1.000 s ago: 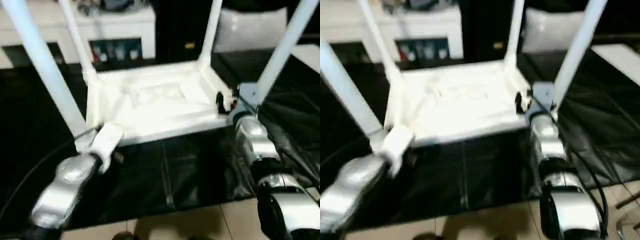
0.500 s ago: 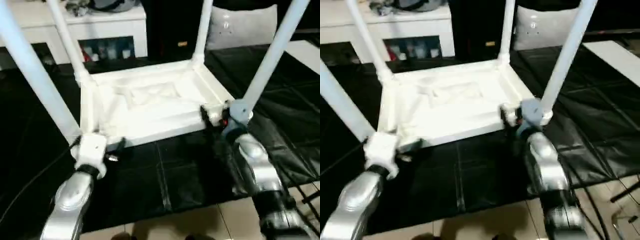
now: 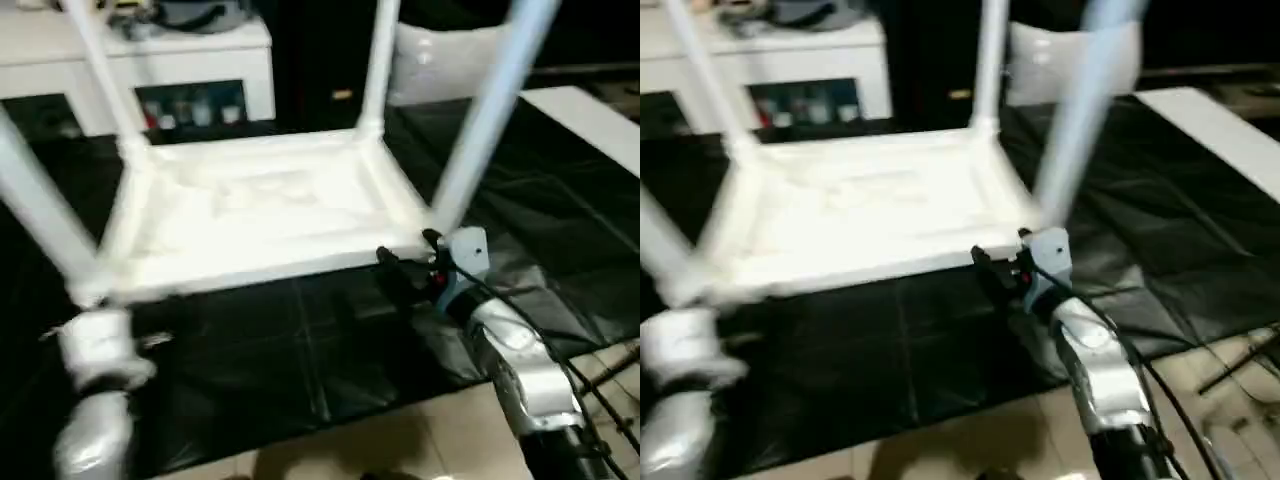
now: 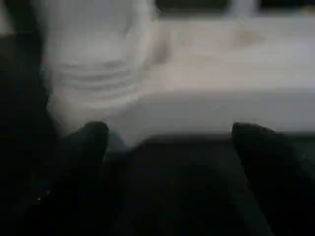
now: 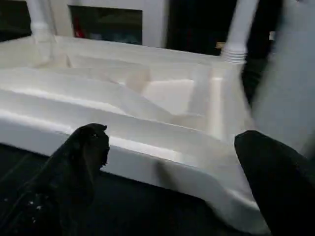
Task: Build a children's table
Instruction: Rotate table base
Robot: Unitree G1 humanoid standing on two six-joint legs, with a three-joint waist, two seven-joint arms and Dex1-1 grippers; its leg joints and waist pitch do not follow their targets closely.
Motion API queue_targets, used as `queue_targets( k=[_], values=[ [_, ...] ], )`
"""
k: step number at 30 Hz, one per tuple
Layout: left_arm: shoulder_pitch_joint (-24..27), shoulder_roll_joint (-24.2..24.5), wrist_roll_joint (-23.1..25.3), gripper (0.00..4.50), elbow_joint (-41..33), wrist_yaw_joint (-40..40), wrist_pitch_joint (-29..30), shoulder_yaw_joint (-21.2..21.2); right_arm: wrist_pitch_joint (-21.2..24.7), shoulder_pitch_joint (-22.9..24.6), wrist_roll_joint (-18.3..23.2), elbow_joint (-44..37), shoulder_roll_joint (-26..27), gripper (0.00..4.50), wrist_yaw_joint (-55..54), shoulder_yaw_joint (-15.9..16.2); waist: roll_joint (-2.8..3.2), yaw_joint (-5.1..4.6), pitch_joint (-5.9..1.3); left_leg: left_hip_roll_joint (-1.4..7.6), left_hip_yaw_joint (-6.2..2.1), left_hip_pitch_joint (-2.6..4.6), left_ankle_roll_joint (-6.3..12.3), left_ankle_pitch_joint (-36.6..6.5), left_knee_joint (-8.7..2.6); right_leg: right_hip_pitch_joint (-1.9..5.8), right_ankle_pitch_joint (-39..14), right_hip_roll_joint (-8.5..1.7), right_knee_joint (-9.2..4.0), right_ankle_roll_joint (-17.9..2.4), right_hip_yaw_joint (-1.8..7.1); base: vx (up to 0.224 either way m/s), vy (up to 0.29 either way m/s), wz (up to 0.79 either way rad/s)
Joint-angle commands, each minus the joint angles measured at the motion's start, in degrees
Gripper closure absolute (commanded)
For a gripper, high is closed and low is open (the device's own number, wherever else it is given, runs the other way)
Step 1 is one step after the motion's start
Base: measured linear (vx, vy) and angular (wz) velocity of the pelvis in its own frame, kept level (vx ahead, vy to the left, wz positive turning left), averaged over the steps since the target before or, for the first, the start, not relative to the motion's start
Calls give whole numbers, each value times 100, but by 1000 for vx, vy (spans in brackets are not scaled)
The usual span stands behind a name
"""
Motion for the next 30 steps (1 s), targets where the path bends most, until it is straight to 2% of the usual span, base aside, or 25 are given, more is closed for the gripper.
queue_targets(
  k=[1, 2, 3, 4, 6, 7, 9, 10, 12, 15, 16, 17, 18, 19, 20, 21, 22, 23, 24, 25, 26, 28, 29, 30],
  values=[
    [-170, 287, -249, 3, 1339, -188, 19, 414, 93, -23, -13, -162, 28, 0, 34, 25, -6, 21, -266, 87, -50, 65, 118, -2172, -472, 136, -2961, -295, -614, -48, 251, 0, 0, 0],
    [-287, 428, -293, 3, 1648, -218, -19, 491, 109, -16, -17, -179, 29, 0, 30, 32, 19, 34, -236, 110, -76, 24, 116, -2237, -532, 176, -2877, -283, -582, -108, 244, 0, 0, 0],
    [-536, 673, -367, 3, 2258, -324, -233, 610, 181, 6, -32, -249, 29, 0, 29, 42, 19, 40, -248, 129, -83, 53, 97, -2307, -537, 169, -2876, -295, -569, -118, 252, 0, 0, 0],
    [-663, 797, -383, 3, 2445, -383, -323, 650, 202, 6, -47, -266, 24, 0, 34, 52, 24, 48, -258, 124, -67, 105, 82, -2369, -527, 148, -2841, -304, -559, -171, 280, 0, 0, 0],
    [-784, 913, -391, 3, 2546, -488, -402, 674, 202, 9, -69, -274, 20, 0, 38, 67, 85, 65, -267, 177, -87, 100, 27, -2354, -560, 179, -2608, -345, -503, -361, 316, 0, 0, 0],
    [-897, 1008, -398, 3, 2672, -707, -484, 692, 212, 19, -70, -297, 21, 0, 39, 79, 84, 70, -264, 190, -69, 114, 4, -2369, -564, 160, -2457, -349, -512, -472, 335, 0, 0, 0],
    [-1200, 1262, -491, 3, 3082, -1142, -533, 814, 244, 38, -73, -349, 24, 0, 33, 99, 85, 89, -285, 189, -47, 118, -26, -2277, -558, 177, -2207, -363, -461, -617, 365, 0, 0, 0],
    [-1308, 1368, -526, 3, 3251, -1183, -494, 867, 252, 46, -76, -363, 21, 0, 31, 101, 103, 102, -282, 181, -42, 122, -19, -2257, -557, 173, -2166, -363, -464, -641, 367, 0, 0, 0],
    [-1503, 1565, -556, 3, 3553, -1243, -437, 968, 262, 54, -86, -382, 13, 0, 32, 101, 99, 127, -305, 181, -26, 120, -38, -2139, -545, 201, -1853, -366, -405, -751, 380, 0, 0, 0],
    [-2051, 2167, -523, 3, 4130, -1231, -60, 1103, 305, 24, -99, -401, -24, 0, 48, 65, 116, 153, -309, 182, -16, 122, -35, -1970, -533, 202, -1646, -366, -366, -824, 395, 0, 0, 0],
    [-2061, 2177, -517, 3, 4136, -1230, -53, 1101, 306, 23, -100, -400, -24, 0, 48, 64, 126, 168, -317, 188, -23, 133, -59, -1939, -536, 214, -1590, -363, -341, -848, 393, 0, 0, 0],
    [-2085, 1953, -370, 3, 3558, -1114, -431, 873, 304, 9, -117, -391, -31, 0, 48, 60, 159, 182, -310, 208, -22, 138, -96, -1937, -540, 206, -1500, -366, -342, -899, 398, 0, 0, 0],
    [-1873, 1667, -252, 3, 2718, -883, -463, 718, 301, 2, -117, -384, -39, 0, 51, 55, 136, 188, -303, 256, -40, 121, -121, -1956, -559, 239, -1475, -401, -338, -948, 406, 0, 0, 0],
    [-1664, 1384, -135, 3, 1889, -656, -495, 565, 297, -4, -117, -377, -47, 0, 54, 50, 114, 210, -300, 359, -48, 116, -178, -1979, -578, 281, -1406, -466, -329, -1092, 424, 0, 0, 0],
    [-1346, 970, 24, 3, 681, -335, -528, 356, 293, -12, -117, -371, -56, 0, 57, 46, 114, 231, -295, 348, 18, 150, -146, -2016, -538, 234, -1423, -435, -356, -1185, 425, 0, 0, 0],
    [-1058, 709, 140, 3, -378, -105, -371, 222, 288, -18, -114, -365, -80, 0, 64, 42, 106, 244, -278, 319, 33, 129, -104, -1962, -526, 231, -1453, -420, -366, -1201, 420, 0, 0, 0],
    [-913, 642, 176, 3, -928, -40, -201, 162, 280, -20, -113, -360, -101, 0, 72, 38, 92, 247, -288, 334, 46, 92, -66, -1903, -528, 275, -1442, -430, -348, -1198, 414, 0, 0, 0],
    [-816, 709, 68, 3, -1382, -149, 79, 111, 269, -12, -108, -361, -131, 0, 92, 31, 137, 286, -307, 267, 89, 104, 20, -1803, -491, 221, -1599, -367, -352, -1047, 398, 0, 0, 0],
    [-816, 717, 64, 3, -1395, -148, 95, 110, 270, -12, -108, -362, -132, 0, 93, 31, 146, 298, -313, 262, 82, 102, 11, -1788, -498, 220, -1641, -357, -351, -994, 397, 0, 0, 0],
    [-806, 816, -17, 3, -1551, -168, 290, 92, 277, -6, -104, -369, -148, 0, 105, 30, 138, 317, -300, 245, 90, 129, -35, -1872, -498, 186, -1679, -316, -374, -914, 385, 0, 0, 0],
    [-805, 832, -37, 3, -1575, -176, 321, 88, 279, -5, -104, -370, -150, 0, 107, 30, 130, 318, -287, 236, 82, 128, -62, -1932, -505, 185, -1695, -310, -374, -887, 381, 0, 0, 0],
    [-724, 944, -23, 3, -1891, -89, 646, 90, 278, -5, -117, -359, -174, 0, 132, 41, 89, 299, -284, 219, 48, 107, -136, -2075, -525, 229, -1835, -310, -357, -755, 369, 0, 0, 0],
    [-724, 944, -23, 3, -1891, -89, 646, 90, 278, -5, -117, -359, -174, 0, 132, 41, 86, 286, -273, 210, 46, 93, -124, -2039, -521, 228, -1861, -309, -367, -735, 370, 0, 0, 0],
    [-607, 956, -115, 3, -2332, -101, 1020, 90, 261, -11, -132, -321, -182, 0, 158, 36, 91, 279, -270, 213, 51, 97, -135, -2046, -518, 221, -1892, -312, -359, -739, 373, 0, 0, 0]
  ],
)
